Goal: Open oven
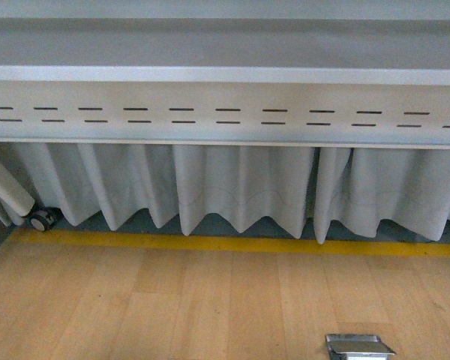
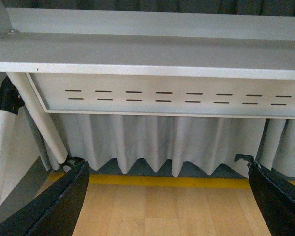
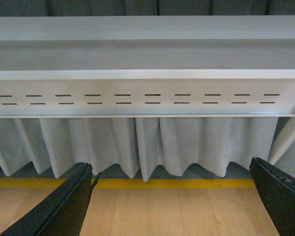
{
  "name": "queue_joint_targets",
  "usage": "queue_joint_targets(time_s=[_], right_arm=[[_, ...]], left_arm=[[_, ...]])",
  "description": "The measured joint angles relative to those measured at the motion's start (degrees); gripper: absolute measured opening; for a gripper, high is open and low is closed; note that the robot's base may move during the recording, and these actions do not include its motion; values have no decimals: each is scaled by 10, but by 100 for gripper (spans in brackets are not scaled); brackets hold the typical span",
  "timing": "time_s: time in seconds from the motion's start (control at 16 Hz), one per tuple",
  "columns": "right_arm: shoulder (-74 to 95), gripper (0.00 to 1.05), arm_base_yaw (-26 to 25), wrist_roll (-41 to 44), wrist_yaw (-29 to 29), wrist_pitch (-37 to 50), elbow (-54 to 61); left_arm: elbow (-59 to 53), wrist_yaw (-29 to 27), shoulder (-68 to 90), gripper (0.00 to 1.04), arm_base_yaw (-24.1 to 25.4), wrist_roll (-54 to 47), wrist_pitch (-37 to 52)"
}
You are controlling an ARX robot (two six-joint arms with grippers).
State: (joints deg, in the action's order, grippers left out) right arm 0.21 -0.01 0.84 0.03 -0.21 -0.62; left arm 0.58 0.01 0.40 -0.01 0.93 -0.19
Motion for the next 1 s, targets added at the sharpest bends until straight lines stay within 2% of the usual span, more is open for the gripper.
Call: queue_joint_targets(time_s=[1.0], right_arm=[[0, 98, 0, 0, 0, 0, 0]], left_arm=[[0, 0, 0, 98, 0, 0, 0]])
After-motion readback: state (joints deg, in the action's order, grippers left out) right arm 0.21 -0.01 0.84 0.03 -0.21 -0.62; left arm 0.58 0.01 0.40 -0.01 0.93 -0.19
